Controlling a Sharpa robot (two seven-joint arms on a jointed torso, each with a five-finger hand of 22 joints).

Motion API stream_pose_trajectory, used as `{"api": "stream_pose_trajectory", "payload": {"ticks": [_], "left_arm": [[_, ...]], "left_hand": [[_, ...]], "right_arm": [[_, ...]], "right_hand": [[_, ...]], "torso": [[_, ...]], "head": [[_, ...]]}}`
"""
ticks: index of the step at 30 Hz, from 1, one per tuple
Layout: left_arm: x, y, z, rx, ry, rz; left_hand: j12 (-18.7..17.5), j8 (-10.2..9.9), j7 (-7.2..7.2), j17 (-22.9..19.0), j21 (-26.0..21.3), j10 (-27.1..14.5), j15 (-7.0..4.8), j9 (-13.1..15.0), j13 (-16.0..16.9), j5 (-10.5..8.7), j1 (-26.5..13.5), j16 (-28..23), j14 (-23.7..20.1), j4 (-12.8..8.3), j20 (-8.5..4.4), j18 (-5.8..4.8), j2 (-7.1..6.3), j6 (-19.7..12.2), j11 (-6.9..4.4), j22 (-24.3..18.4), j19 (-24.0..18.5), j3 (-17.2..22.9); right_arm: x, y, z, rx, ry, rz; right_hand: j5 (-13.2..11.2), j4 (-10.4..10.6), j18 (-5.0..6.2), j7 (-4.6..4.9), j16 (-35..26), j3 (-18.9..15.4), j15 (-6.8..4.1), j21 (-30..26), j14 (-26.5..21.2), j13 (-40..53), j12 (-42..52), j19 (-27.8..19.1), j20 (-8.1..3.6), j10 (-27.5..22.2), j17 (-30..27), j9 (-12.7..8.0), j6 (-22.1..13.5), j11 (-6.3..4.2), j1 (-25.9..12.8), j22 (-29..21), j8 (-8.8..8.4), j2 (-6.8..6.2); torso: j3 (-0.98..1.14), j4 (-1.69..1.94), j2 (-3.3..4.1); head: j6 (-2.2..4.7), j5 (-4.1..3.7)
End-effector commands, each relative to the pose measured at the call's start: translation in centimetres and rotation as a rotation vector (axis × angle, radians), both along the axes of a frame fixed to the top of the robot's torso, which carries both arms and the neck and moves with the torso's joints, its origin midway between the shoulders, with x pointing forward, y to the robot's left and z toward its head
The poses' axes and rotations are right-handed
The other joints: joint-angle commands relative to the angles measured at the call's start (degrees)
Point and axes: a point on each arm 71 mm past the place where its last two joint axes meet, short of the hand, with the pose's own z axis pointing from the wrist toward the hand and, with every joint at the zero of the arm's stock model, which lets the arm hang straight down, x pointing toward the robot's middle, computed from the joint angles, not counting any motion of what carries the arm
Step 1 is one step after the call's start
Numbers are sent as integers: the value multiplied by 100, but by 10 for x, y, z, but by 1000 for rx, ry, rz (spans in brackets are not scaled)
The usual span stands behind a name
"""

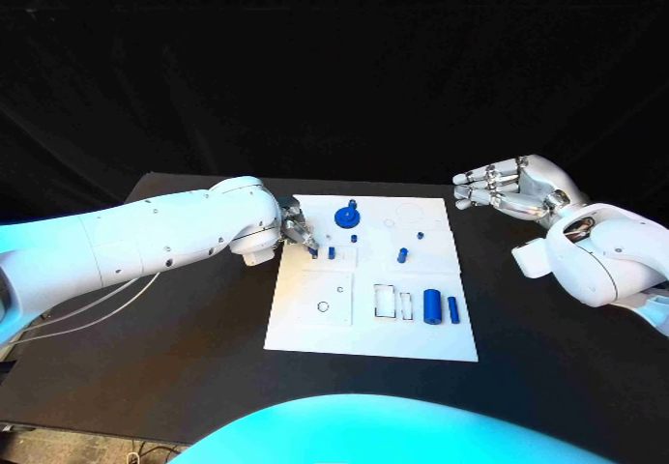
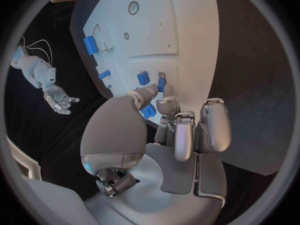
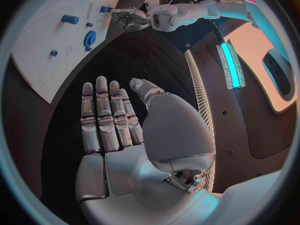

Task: Assemble the parts on the task board

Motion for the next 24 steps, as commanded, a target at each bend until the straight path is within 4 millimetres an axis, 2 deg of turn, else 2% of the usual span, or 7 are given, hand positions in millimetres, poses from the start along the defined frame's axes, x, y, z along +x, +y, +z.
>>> {"api": "stream_pose_trajectory", "payload": {"ticks": [1, 15, 24], "left_arm": [[-1, 0, 0, 12, -5, 6], [-3, -1, -4, 33, 36, -16], [-6, -2, -5, 44, 62, -42]], "left_hand": [[25, 37, -94, 1505, 40, 44, -27, 50, 5, 8, 74, 18, 604, -570, -12, -55, 7, 121, 7, 77, 36, 593], [19, 41, -98, 1505, 47, 52, -31, 53, -4, 8, 65, 18, 604, -569, -16, -58, -1, 128, 3, 89, 44, 602], [19, 46, -106, 1505, 52, 65, -37, 58, -1, 8, 60, 18, 604, -584, -21, -60, -31, 135, -5, 97, 49, 612]], "right_arm": [[-1, 1, 0, 3, -6, 15], [-1, 2, 0, 4, -5, 17], [-1, 1, -1, 4, -2, 17]], "right_hand": [[12, 4, 93, -4, -6, 41, 7, 19, -33, -8, 38, -28, -1, -32, -5, -7, -49, 2, -14, -5, -11, -40], [12, 4, 93, -4, -6, 41, 7, 19, -33, -8, 38, -28, -1, -32, -5, -7, -49, 2, -14, -5, -11, -40], [12, 4, 93, -4, -6, 41, 7, 19, -33, -8, 38, -28, -1, -32, -5, -7, -49, 2, -14, -5, -11, -40]], "torso": [[2, -4, 2], [6, -3, 3], [-1, -2, 4]], "head": [[1, -4], [1, 2], [1, -2]]}}
